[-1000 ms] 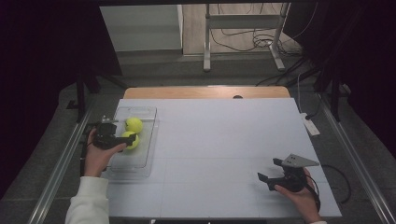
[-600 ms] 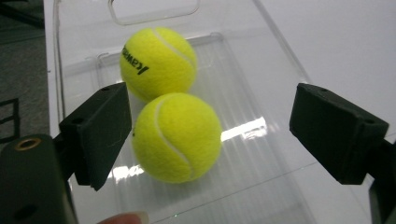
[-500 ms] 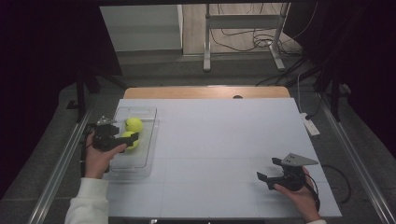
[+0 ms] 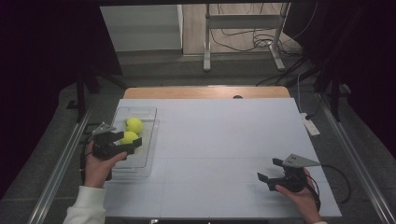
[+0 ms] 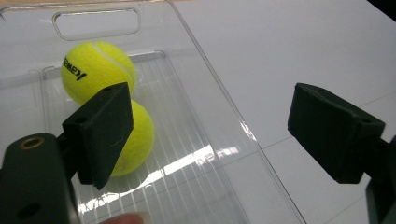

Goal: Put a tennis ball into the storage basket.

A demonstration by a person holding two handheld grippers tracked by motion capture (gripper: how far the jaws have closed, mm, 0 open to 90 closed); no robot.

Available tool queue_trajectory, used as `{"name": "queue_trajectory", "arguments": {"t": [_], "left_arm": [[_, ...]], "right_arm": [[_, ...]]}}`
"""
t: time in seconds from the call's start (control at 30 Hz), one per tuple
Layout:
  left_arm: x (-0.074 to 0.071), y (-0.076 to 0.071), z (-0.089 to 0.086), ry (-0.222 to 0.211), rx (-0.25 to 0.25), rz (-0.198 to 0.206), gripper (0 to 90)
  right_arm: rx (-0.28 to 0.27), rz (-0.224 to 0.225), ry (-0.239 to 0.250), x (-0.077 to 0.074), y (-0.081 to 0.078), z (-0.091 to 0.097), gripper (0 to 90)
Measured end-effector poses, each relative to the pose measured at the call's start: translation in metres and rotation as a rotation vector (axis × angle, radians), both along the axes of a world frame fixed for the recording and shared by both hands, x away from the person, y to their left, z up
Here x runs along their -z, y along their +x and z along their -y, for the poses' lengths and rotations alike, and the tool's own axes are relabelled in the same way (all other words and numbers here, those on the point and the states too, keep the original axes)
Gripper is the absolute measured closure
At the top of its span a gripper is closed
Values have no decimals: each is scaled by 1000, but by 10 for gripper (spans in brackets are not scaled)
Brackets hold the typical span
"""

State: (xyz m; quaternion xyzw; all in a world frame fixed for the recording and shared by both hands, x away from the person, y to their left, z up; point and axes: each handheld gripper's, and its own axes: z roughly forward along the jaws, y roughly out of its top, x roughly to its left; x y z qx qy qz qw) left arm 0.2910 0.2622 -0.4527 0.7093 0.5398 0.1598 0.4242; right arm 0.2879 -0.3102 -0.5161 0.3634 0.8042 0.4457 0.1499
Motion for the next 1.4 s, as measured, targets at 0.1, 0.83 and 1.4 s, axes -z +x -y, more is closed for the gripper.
{"name": "queue_trajectory", "arguments": {"t": [0.1, 0.83, 1.4], "left_arm": [[1, -5, 3, -8, 4, 10, 154], [21, -39, 36, 6, 149, 88, 164], [30, -35, 43, 22, 184, 87, 162]], "right_arm": [[3, 2, -3, -1, -2, 1, 103], [17, 20, 12, -7, -13, 4, 102], [21, 25, 27, -9, -13, 7, 102]]}}
